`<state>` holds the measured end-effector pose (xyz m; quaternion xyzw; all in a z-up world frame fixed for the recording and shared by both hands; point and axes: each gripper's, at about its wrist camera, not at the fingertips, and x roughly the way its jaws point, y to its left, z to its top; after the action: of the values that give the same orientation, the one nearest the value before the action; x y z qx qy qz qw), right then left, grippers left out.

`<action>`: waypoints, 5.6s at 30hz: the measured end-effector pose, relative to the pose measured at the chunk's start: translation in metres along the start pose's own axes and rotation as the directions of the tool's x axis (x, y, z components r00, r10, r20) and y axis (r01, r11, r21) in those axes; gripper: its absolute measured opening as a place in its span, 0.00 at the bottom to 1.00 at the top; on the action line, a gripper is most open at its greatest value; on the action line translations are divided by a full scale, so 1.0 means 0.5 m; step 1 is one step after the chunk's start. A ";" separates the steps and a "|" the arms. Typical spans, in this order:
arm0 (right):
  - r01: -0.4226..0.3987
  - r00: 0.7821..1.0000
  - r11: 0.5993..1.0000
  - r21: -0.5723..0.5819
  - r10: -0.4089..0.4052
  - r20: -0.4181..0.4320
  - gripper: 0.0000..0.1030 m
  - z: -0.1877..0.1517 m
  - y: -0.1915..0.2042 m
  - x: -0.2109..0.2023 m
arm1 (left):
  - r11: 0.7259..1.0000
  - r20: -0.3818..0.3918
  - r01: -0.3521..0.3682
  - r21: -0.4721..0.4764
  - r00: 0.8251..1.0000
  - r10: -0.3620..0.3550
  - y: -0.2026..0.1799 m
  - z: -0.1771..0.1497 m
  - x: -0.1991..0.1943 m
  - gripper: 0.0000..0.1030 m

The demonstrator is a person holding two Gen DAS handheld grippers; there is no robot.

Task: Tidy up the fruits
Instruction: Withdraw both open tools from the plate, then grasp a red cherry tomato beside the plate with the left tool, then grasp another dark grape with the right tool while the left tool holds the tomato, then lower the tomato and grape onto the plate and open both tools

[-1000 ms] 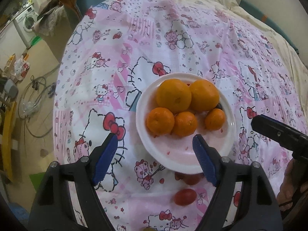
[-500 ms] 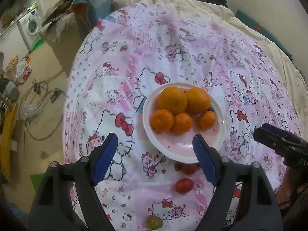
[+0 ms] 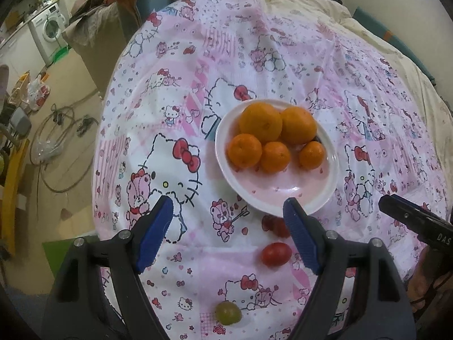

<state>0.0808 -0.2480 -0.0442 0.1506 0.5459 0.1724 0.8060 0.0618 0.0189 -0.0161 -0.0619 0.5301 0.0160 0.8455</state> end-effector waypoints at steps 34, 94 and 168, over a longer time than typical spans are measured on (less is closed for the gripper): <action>-0.005 0.999 0.998 0.058 0.007 -0.031 0.80 -0.001 -0.024 0.020 | 0.969 -0.267 0.061 0.239 0.964 0.005 -0.175 -0.095 0.166 0.31; -0.197 0.957 0.973 -0.121 0.164 -0.239 0.17 -0.027 0.073 0.193 | 0.996 -0.117 0.060 -0.061 0.991 -0.067 -0.010 0.002 0.069 0.30; -0.084 0.996 0.992 -0.098 0.081 -0.031 0.23 0.018 0.018 0.044 | 0.993 -0.206 0.114 0.037 0.973 -0.104 -0.047 -0.040 0.116 0.27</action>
<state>0.0956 -0.2306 -0.0552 0.1302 0.5408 0.2344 0.7972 0.0713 -0.0092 -0.0747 -0.0716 0.6098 -0.0495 0.7878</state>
